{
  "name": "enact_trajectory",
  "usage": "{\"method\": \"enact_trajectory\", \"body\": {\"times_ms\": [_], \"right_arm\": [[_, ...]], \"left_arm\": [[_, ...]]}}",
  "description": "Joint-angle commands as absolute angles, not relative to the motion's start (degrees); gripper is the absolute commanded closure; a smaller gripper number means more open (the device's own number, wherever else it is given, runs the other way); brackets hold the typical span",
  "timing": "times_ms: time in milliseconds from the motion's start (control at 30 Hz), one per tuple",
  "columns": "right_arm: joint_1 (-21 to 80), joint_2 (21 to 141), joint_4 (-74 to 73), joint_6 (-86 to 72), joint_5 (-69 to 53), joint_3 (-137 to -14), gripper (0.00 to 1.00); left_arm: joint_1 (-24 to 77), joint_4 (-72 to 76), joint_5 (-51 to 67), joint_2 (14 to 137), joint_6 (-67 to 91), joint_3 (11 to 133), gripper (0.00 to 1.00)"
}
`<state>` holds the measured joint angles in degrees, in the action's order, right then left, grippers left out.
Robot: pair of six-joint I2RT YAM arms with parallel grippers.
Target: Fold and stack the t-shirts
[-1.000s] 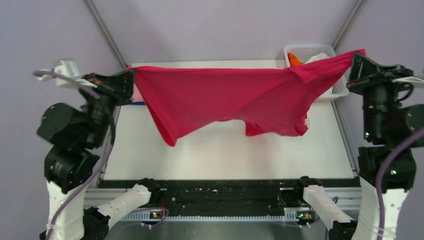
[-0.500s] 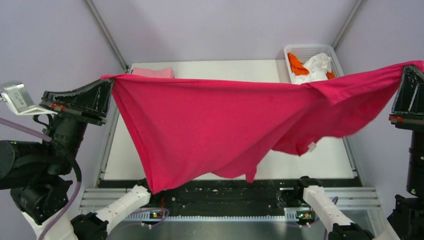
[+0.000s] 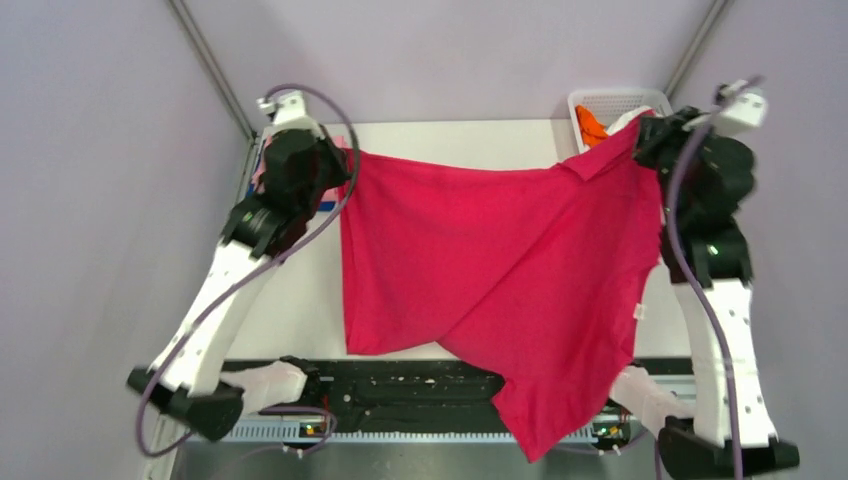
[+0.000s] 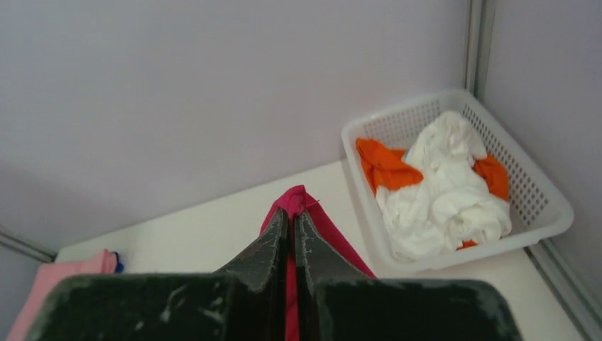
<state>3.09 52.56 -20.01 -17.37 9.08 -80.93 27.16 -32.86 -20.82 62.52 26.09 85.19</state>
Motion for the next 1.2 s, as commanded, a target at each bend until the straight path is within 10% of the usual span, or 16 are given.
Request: {"method": "enact_trajectory", "body": {"times_ms": [0,300,367,467,500,767,1167], "right_arm": [[2.67,61.34,-8.02,-20.20,10.24,-71.33,1.00],[4.24,99.07,1.16,-18.72,8.97,-80.51,1.00],[5.57,107.16,0.25,-16.33,11.43,-87.67,1.00],[6.90,117.57,-5.45,-15.24,14.16,-100.55,0.96],[7.20,119.66,-6.64,-14.98,14.99,-103.72,0.83],[10.00,117.69,-15.37,-13.68,22.87,-106.48,0.02],[18.04,79.37,-14.34,-27.55,12.78,-59.39,0.01]], "left_arm": [[17.69,-29.36,-14.97,76.40,30.10,80.39,1.00],[8.82,-33.05,-7.92,120.79,24.83,113.70,1.00],[8.39,-36.19,-6.65,129.42,23.47,125.70,0.80],[8.20,-38.73,-6.43,137.07,22.02,136.65,0.07],[8.18,-37.60,-6.08,137.21,21.72,136.50,0.02],[8.29,-34.10,-4.25,123.15,22.79,121.36,0.01],[12.72,-35.82,-4.60,84.61,34.34,67.36,0.05]]}}
